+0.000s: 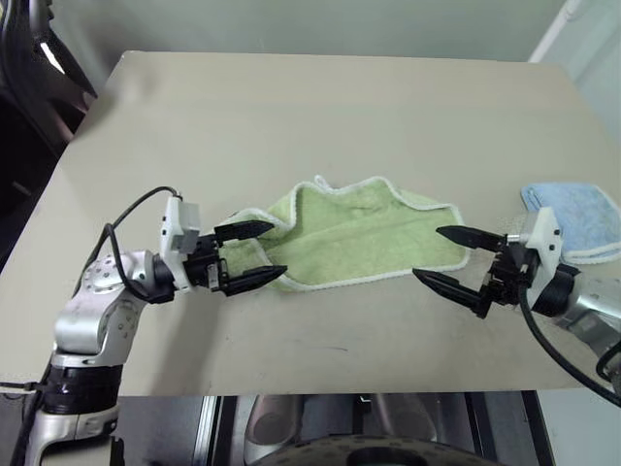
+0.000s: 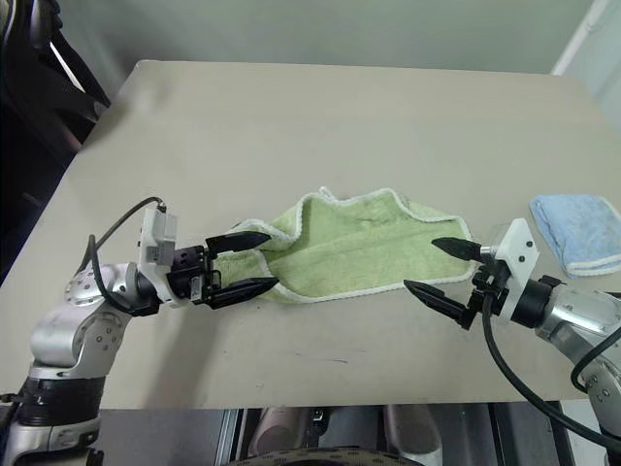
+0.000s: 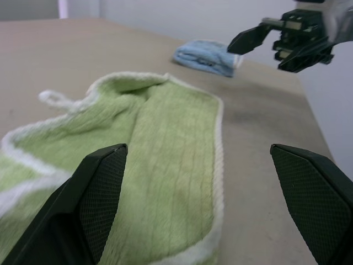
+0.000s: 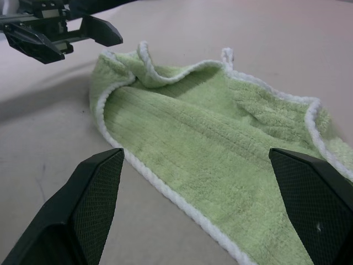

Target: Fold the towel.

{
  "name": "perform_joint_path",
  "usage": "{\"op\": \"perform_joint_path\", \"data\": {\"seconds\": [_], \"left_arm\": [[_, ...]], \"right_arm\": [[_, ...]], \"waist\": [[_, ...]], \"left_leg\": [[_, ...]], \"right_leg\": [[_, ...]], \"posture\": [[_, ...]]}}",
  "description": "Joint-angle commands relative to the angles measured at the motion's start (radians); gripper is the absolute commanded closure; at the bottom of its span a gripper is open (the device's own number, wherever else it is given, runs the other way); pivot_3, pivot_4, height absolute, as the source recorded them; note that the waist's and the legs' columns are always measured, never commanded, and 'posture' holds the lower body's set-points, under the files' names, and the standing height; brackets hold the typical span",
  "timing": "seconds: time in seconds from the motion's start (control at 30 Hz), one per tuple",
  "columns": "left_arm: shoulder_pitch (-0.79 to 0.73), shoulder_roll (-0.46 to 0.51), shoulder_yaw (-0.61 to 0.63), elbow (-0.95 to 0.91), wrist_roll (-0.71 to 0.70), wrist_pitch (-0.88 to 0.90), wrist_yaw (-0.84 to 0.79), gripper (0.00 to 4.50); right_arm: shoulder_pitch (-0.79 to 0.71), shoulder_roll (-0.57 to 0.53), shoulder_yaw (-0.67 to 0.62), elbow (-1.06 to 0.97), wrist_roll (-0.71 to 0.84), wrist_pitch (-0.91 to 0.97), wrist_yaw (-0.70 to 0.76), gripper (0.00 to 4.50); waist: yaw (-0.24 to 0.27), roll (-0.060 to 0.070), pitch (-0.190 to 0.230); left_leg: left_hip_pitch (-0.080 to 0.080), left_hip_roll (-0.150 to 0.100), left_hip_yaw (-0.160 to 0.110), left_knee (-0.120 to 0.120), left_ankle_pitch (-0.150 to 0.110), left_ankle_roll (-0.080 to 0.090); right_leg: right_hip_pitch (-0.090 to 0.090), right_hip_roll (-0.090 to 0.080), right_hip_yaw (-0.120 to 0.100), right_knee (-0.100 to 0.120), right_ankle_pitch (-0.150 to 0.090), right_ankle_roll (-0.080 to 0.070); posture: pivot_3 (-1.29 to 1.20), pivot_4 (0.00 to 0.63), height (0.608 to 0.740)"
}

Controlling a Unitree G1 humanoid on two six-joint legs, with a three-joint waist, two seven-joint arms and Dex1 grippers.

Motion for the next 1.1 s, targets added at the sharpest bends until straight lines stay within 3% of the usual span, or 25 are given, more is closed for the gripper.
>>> {"op": "perform_joint_path", "data": {"seconds": [0.03, 0.37, 0.63, 0.9, 1.1], "left_arm": [[-0.017, -0.014, -0.006, 0.027, 0.011, -0.044, -0.024, 0.0], [0.005, -0.039, -0.015, 0.036, 0.028, -0.083, -0.033, 0.0], [0.013, -0.049, -0.015, -0.032, 0.01, -0.054, 0.021, 0.0], [0.042, -0.059, 0.0, -0.139, -0.015, -0.002, 0.12, 0.0], [0.049, -0.065, 0.007, -0.184, -0.029, 0.024, 0.173, 0.0]], "right_arm": [[0.022, -0.008, -0.044, -0.029, 0.005, -0.013, -0.005, 0.05], [0.023, -0.017, -0.065, -0.006, 0.002, -0.021, -0.001, 0.05], [-0.058, -0.024, -0.043, 0.065, -0.025, -0.038, 0.007, 0.05], [-0.379, 0.071, 0.183, 0.333, -0.215, -0.09, -0.045, 0.05], [-0.527, 0.131, 0.3, 0.508, -0.301, -0.12, 0.009, 0.05]], "waist": [[0.0, 0.0, 0.0], [0.0, 0.0, 0.0], [0.0, 0.0, 0.0], [-0.01, -0.001, -0.001], [-0.006, -0.001, 0.0]], "left_leg": [[0.0, 0.0, 0.0, 0.0, 0.0, 0.0], [0.0, 0.0, 0.0, 0.0, 0.0, 0.0], [0.0, 0.0, 0.0, 0.0, 0.0, 0.0], [0.001, 0.001, 0.002, 0.0, 0.002, 0.001], [0.001, 0.002, 0.002, 0.0, 0.003, 0.001]], "right_leg": [[0.0, 0.0, 0.0, 0.0, 0.0, 0.0], [0.0, 0.0, 0.0, 0.0, 0.0, 0.0], [0.0, 0.0, 0.0, 0.0, 0.0, 0.0], [0.0, 0.0, 0.0, 0.0, 0.003, 0.0], [-0.001, 0.0, -0.001, 0.001, 0.004, 0.0]], "posture": [[0.0, 0.15, 0.697], [0.0, 0.15, 0.697], [0.0, 0.15, 0.697], [0.0, 0.15, 0.697], [0.0, 0.15, 0.697]]}}
